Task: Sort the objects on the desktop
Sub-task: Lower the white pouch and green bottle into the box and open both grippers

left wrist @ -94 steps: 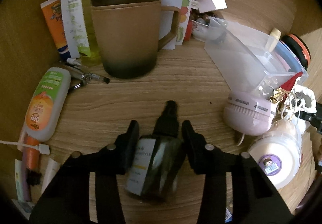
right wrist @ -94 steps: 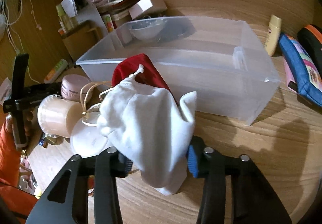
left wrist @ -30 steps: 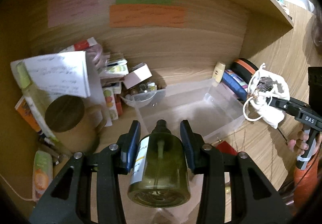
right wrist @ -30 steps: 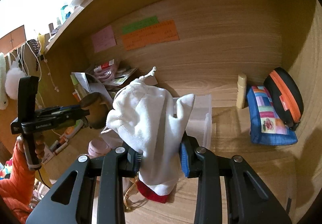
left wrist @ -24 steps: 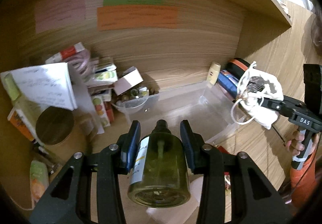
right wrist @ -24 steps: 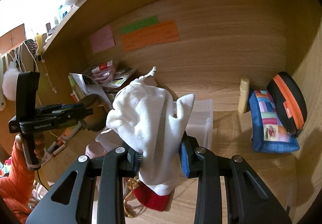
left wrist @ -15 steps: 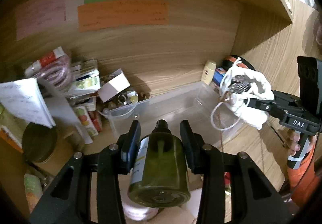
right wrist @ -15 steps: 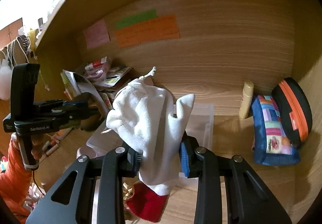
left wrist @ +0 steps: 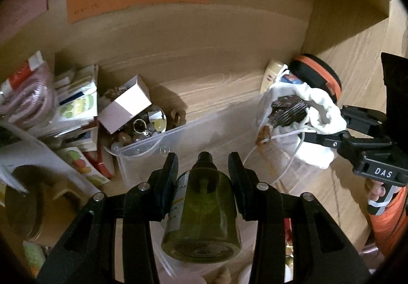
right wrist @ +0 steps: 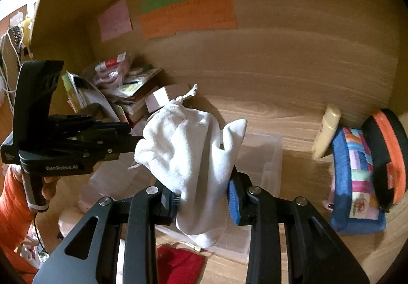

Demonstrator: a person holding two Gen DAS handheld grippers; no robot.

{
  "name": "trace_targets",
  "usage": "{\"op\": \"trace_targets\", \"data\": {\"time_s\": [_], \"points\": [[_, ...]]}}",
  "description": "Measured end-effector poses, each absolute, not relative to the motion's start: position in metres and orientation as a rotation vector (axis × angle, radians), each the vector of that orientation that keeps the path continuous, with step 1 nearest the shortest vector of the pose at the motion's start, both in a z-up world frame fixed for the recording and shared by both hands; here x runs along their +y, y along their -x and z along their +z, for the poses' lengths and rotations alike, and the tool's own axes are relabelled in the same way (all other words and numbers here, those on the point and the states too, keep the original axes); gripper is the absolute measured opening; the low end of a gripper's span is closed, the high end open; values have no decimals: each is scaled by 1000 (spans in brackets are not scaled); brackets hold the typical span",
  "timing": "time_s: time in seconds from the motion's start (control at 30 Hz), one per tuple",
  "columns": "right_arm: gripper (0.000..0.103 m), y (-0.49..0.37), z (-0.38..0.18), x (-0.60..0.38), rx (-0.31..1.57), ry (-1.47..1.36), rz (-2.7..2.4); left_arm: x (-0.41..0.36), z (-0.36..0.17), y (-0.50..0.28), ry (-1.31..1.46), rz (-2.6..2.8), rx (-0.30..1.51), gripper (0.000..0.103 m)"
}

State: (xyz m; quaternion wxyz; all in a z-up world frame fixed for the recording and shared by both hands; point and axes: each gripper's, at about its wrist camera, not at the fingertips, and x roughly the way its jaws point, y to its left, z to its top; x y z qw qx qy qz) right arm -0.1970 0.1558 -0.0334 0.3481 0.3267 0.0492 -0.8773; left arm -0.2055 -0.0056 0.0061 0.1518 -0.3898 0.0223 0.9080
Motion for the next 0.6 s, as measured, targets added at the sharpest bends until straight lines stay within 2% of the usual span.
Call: {"op": "trace_targets", "data": {"time_s": [0.43, 0.6], "points": [[28, 223, -65, 128, 225, -967, -2247, 11, -31, 238, 1279, 2533, 144, 40], [28, 231, -75, 119, 282, -1021, -2233, 21, -43, 247, 1327, 2516, 228, 40]]}}
